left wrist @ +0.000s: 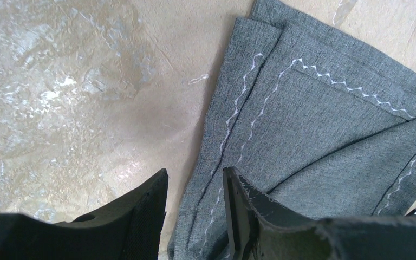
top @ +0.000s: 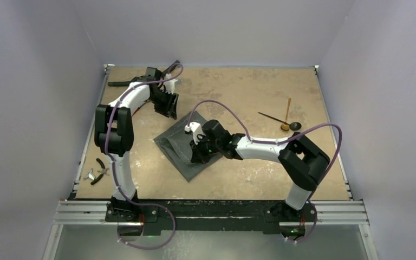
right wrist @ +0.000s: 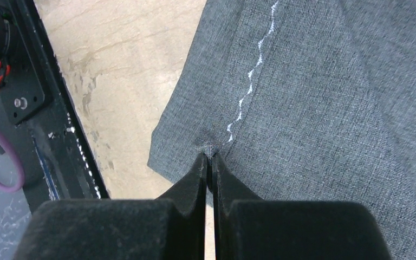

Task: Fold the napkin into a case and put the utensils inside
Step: Fold the top corner of the square-folded napkin at the center of the board.

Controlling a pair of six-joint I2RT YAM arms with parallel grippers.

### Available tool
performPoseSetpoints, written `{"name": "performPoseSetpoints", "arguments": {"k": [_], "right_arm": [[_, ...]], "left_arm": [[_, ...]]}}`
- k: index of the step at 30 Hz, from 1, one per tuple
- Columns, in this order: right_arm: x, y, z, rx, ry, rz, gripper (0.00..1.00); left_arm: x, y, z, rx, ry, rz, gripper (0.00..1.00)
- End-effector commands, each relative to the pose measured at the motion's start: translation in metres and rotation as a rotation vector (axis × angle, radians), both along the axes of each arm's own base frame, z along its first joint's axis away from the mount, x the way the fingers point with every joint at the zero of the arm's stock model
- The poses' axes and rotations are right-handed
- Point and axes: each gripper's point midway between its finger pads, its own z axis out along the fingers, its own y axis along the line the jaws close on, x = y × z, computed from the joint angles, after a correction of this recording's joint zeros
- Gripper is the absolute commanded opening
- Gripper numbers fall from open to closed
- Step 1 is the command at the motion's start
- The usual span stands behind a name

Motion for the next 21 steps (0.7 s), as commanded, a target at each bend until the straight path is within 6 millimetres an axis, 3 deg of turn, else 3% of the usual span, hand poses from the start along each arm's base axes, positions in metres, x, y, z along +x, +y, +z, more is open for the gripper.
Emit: {"name": "performPoseSetpoints", "arguments": {"k": [1,9,16,18,21], "right_arm": [[-0.009,0.005,0.022,0.066,-0.016,0.03,0.0],[-0.027,0.013,0.032,0.1,-0.009,0.08,0.0],[-0.042,0.014,0.029,0.098,0.011,0.11,0.0],[-0.044,0.013,0.02,0.08,0.021,0.12,0.06],[-0.049,0.011,0.007,0.052,0.042,0.136,0.3]], "left_arm": [[-0.004,0.005,0.016,0.006,-0.039,-0.014,0.41],[-0.007,0.007,0.012,0.018,-0.034,-0.014,0.41],[-0.007,0.008,0.013,0.02,-0.036,-0.017,0.41],[-0.007,0.008,0.013,0.022,-0.036,-0.017,0.41],[-0.009,0.008,0.014,0.02,-0.032,-0.019,0.41]]}}
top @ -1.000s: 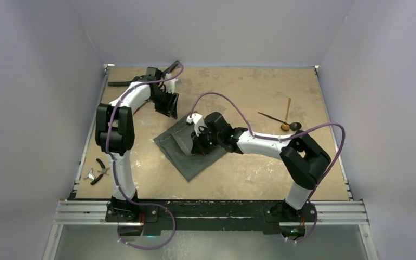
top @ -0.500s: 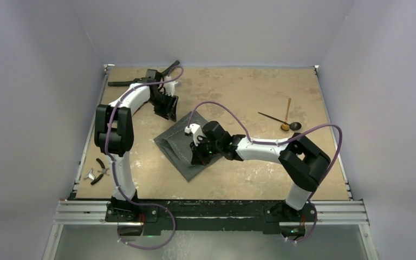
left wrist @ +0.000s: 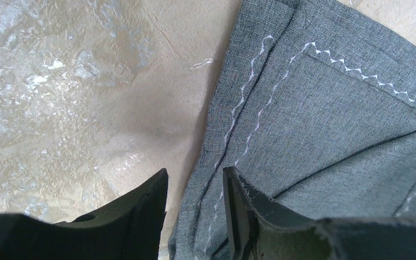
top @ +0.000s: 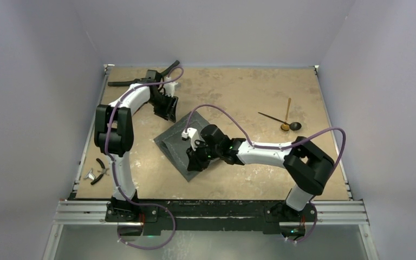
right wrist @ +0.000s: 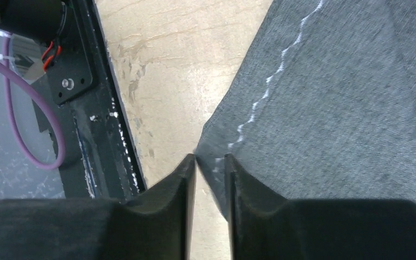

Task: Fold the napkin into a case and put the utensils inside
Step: Fold the top corner of the square-folded napkin at the center of the board, then smooth out the upper triangle-folded napkin at the center of the board.

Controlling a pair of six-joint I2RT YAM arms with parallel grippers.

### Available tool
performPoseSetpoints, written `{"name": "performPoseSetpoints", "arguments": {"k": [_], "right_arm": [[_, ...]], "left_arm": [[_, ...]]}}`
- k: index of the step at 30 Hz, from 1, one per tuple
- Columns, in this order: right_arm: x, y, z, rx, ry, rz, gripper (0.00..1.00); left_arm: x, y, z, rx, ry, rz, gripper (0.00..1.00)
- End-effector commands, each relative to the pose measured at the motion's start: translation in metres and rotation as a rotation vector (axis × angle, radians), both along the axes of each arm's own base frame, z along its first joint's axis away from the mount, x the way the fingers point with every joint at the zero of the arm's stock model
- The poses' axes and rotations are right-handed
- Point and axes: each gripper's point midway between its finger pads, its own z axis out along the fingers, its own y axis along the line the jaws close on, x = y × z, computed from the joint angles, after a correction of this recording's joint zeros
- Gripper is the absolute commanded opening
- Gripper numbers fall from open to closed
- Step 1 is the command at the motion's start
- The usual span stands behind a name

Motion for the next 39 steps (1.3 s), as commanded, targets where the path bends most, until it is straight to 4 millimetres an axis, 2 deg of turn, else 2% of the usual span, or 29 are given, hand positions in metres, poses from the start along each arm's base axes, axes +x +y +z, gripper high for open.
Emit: {"name": "performPoseSetpoints", "arguments": {"k": [1,4,7,9,11,13,15,20,23,29,33,39], "right_arm": [[-0.011,-0.001,-0.014,-0.014,0.028,0.047,0.38],[-0.013,-0.009,-0.021,-0.057,0.026,0.053,0.55],[-0.01,-0.013,-0.011,-0.067,0.013,0.034,0.65],[-0.001,-0.014,0.003,-0.053,-0.008,-0.031,0.69],[0.015,-0.022,0.013,-0.054,-0.012,-0.142,0.68],[0.031,-0.037,0.019,-0.047,0.014,-0.262,0.65],[0.045,-0.056,0.024,-0.02,0.064,-0.366,0.57],[0.063,-0.1,0.019,0.031,0.194,-0.531,0.13],[0.071,-0.108,0.013,0.068,0.258,-0.566,0.0],[0.088,-0.119,-0.023,0.03,0.402,-0.613,0.0],[0.095,-0.129,-0.042,0.002,0.441,-0.663,0.0],[0.1,-0.138,-0.052,-0.004,0.465,-0.686,0.0]], "left_arm": [[0.001,0.003,0.027,-0.004,-0.064,-0.013,0.41],[0.0,0.004,0.038,0.0,-0.088,-0.028,0.41],[0.0,0.006,0.053,0.004,-0.114,-0.046,0.41],[-0.002,0.005,0.063,0.0,-0.124,-0.059,0.41],[-0.003,0.004,0.073,-0.005,-0.141,-0.078,0.41],[-0.008,0.001,0.08,-0.027,-0.15,-0.109,0.41],[-0.02,-0.007,0.079,-0.052,-0.138,-0.16,0.4],[-0.061,-0.022,0.058,-0.09,-0.053,-0.302,0.35],[-0.076,-0.023,0.051,-0.112,-0.021,-0.357,0.32],[-0.101,-0.014,0.034,-0.088,0.042,-0.441,0.29],[-0.103,0.002,0.02,-0.001,0.019,-0.452,0.29],[-0.091,0.022,0.008,0.13,-0.056,-0.422,0.28]]}}
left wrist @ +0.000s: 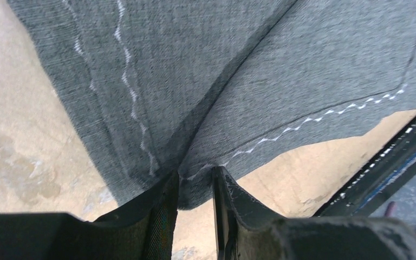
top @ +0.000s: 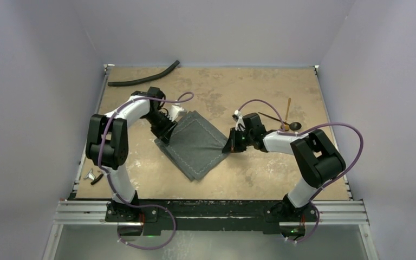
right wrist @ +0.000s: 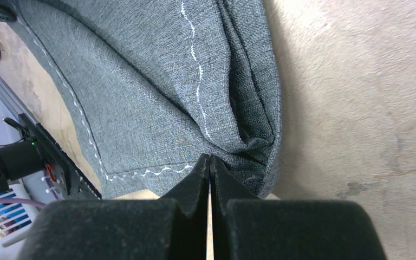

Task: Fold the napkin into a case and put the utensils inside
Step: Smooth out the upper triangle-folded napkin at the center of the board.

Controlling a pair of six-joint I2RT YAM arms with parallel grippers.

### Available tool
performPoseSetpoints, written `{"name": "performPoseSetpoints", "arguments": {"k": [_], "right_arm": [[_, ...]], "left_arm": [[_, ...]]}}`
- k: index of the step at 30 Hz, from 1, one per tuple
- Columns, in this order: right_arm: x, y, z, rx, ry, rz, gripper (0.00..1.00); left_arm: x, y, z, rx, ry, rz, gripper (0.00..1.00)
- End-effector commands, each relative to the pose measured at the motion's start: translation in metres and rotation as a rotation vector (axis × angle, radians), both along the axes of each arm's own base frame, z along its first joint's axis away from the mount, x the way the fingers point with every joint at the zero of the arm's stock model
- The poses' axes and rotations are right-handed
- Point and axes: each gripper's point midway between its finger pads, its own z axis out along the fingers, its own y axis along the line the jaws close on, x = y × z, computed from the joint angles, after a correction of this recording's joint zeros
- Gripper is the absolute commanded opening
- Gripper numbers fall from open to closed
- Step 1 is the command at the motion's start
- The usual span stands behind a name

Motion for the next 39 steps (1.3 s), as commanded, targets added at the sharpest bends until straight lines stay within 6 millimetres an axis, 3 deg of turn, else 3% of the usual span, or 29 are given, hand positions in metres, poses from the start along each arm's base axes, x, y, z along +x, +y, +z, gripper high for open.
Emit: {"name": "performPoseSetpoints", "arguments": {"k": [1,7,12,18,28,35,39], "right_arm": [[0.008,0.003,0.007,0.038,-0.017,0.003,0.0],[0.011,0.018,0.035,0.114,-0.066,0.114,0.0],[0.02,0.026,0.055,0.137,-0.097,0.149,0.08],[0.023,0.032,0.044,0.15,-0.057,0.159,0.0],[0.026,0.044,0.047,0.198,-0.059,0.161,0.0],[0.025,0.043,0.031,0.179,-0.045,0.168,0.0],[0.023,0.038,0.016,0.153,-0.027,0.158,0.0]], "left_arm": [[0.026,0.016,0.013,0.071,-0.188,-0.009,0.28],[0.039,0.027,0.016,0.132,-0.298,0.009,0.27],[0.039,0.025,0.024,0.112,-0.345,0.004,0.27],[0.029,0.03,0.009,0.131,-0.319,-0.002,0.28],[0.035,0.048,0.0,0.218,-0.421,0.012,0.28],[0.04,0.053,-0.001,0.245,-0.457,0.045,0.28],[0.031,0.054,-0.007,0.247,-0.425,0.025,0.29]]}}
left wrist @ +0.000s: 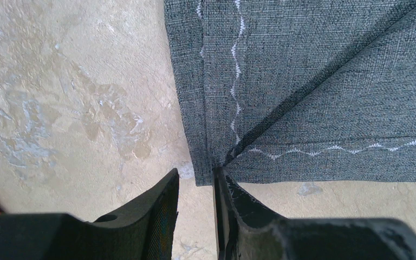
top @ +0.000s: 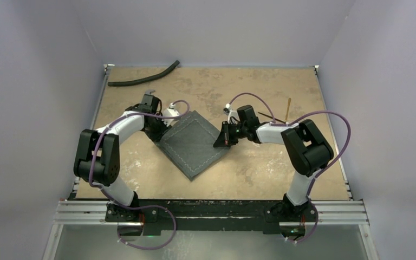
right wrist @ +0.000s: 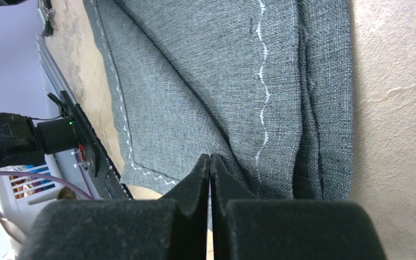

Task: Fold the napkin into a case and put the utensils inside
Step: Smooth out the upper triangle-folded napkin at the center of the board.

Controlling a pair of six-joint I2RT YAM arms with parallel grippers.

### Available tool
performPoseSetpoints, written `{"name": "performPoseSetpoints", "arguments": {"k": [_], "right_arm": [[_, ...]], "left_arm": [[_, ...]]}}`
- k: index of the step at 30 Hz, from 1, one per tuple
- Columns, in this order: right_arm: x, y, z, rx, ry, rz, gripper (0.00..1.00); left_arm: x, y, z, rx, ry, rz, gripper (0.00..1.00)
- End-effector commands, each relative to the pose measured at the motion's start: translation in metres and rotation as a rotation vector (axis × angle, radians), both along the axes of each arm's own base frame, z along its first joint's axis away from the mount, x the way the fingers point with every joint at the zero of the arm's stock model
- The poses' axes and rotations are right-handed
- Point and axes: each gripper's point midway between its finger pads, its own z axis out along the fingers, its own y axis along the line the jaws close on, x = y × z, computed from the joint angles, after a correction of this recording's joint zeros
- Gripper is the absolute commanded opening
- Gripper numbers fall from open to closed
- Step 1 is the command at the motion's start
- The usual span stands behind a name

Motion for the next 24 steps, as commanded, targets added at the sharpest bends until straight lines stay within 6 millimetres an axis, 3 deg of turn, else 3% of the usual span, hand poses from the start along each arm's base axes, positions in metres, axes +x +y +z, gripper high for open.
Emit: {"name": "performPoseSetpoints", "arguments": {"k": [1,4,6,8,11,16,19,24], "right_arm": [[0.001,0.0,-0.007,0.001,-0.013,0.01,0.0],[0.0,0.002,-0.008,0.017,-0.009,0.024,0.0],[0.002,0.005,0.003,0.062,-0.02,0.049,0.0],[0.004,0.008,0.024,0.12,-0.052,0.085,0.06],[0.008,0.004,0.04,0.14,-0.077,0.098,0.18],[0.003,-0.012,0.057,0.232,-0.074,0.085,0.2],[-0.009,-0.016,0.054,0.255,-0.06,0.076,0.15],[-0.009,-0.019,0.023,0.227,0.016,0.017,0.06]], "left_arm": [[0.0,0.004,0.005,0.013,-0.036,-0.016,0.29],[-0.008,0.007,-0.002,0.022,-0.023,-0.023,0.29],[-0.011,0.008,-0.005,0.027,-0.015,-0.025,0.29],[-0.012,0.009,-0.006,0.032,-0.015,-0.024,0.29],[-0.013,0.011,-0.007,0.038,-0.021,-0.026,0.29],[-0.019,0.008,-0.01,0.021,-0.003,-0.022,0.28],[-0.023,0.009,-0.013,0.022,0.008,-0.026,0.28],[-0.024,0.01,-0.012,0.026,0.007,-0.032,0.28]]}}
